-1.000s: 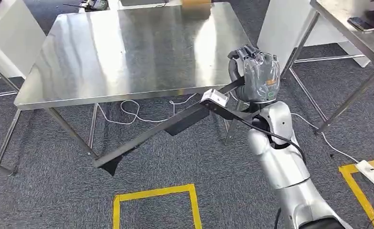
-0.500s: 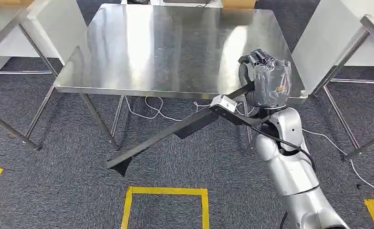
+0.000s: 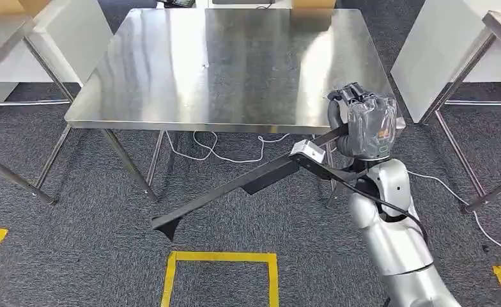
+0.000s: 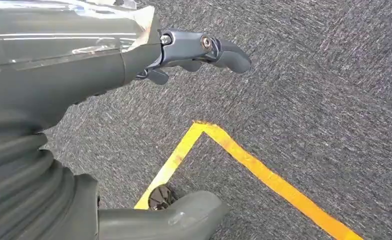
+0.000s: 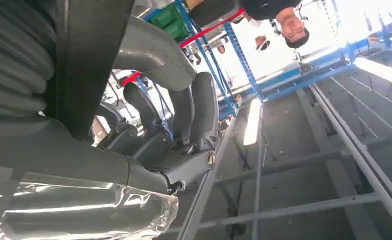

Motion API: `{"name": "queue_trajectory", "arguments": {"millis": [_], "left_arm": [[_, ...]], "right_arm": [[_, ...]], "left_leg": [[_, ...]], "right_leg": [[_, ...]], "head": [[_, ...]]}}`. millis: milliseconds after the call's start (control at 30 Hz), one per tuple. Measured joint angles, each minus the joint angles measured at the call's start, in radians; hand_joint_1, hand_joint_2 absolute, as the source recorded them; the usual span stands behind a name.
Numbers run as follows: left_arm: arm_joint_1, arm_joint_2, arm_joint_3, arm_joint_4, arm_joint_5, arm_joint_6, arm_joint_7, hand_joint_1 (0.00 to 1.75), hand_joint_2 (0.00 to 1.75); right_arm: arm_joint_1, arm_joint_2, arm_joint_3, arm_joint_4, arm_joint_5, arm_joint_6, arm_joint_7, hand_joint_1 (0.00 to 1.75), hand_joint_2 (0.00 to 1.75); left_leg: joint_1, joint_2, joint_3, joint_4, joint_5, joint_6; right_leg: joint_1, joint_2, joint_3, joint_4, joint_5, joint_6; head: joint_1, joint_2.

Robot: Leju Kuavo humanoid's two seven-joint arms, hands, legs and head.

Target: Take the parts from the cabinet and place them on the table.

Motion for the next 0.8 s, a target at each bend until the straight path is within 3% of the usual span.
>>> {"name": "queue_trajectory", "arguments": {"millis": [100, 333, 400, 600, 667, 733, 800], "left_arm": [[0.0, 0.0, -0.002, 0.0, -0.003, -0.005, -0.003, 0.0, 1.75], [0.0, 0.0, -0.001, 0.0, 0.014, -0.018, -0.003, 0.0, 1.75], [0.0, 0.0, -0.001, 0.0, 0.019, -0.023, -0.007, 0.0, 1.75], [0.0, 0.0, 0.0, 0.0, 0.029, -0.024, -0.009, 0.0, 1.75], [0.0, 0.0, 0.0, 0.0, 0.029, -0.024, -0.009, 0.0, 1.75], [0.0, 0.0, 0.001, 0.0, 0.029, -0.024, -0.01, 0.0, 1.75], [0.0, -0.001, 0.001, 0.0, 0.029, -0.024, -0.01, 0.0, 1.75]], "right_arm": [[0.005, -0.001, -0.012, -0.007, -0.006, -0.001, -0.007, 1.75, 1.75], [-0.007, -0.013, -0.022, -0.003, -0.041, 0.001, -0.042, 1.75, 1.75], [-0.012, -0.012, -0.022, 0.002, -0.042, 0.001, -0.044, 1.75, 1.75], [-0.013, -0.008, -0.021, 0.014, -0.041, 0.0, -0.054, 1.75, 1.75], [-0.012, -0.009, -0.021, 0.015, -0.04, -0.001, -0.055, 1.75, 1.75], [-0.016, -0.01, -0.021, 0.017, -0.04, -0.002, -0.055, 1.75, 1.75], [-0.018, -0.008, -0.021, 0.019, -0.041, -0.002, -0.056, 1.75, 1.75]], "left_leg": [[0.002, 0.0, 0.0, -0.001, -0.001, -0.022], [-0.003, 0.0, -0.001, 0.0, -0.002, -0.026], [-0.007, 0.0, -0.003, 0.005, -0.004, -0.022], [-0.012, 0.0, -0.009, 0.014, -0.012, -0.005], [-0.011, 0.003, -0.001, -0.001, -0.007, 0.009], [-0.003, 0.004, 0.017, -0.013, 0.001, 0.017], [-0.003, 0.006, 0.016, -0.013, 0.001, 0.018]], "right_leg": [[0.002, 0.0, 0.0, 0.001, 0.0, 0.0], [-0.001, 0.0, -0.001, 0.001, -0.001, -0.001], [-0.009, -0.001, 0.001, -0.001, 0.0, 0.0], [-0.013, 0.0, 0.002, -0.008, 0.001, 0.004], [-0.003, 0.001, 0.011, 0.004, 0.02, 0.025], [-0.004, -0.002, -0.002, 0.027, -0.016, 0.022], [-0.006, -0.003, -0.063, 0.161, -0.086, 0.012]], "head": [[0.0, 0.0], [0.0, 0.0], [0.0, 0.0], [0.0, 0.0], [0.001, 0.0], [0.002, 0.0], [0.002, 0.0]]}}
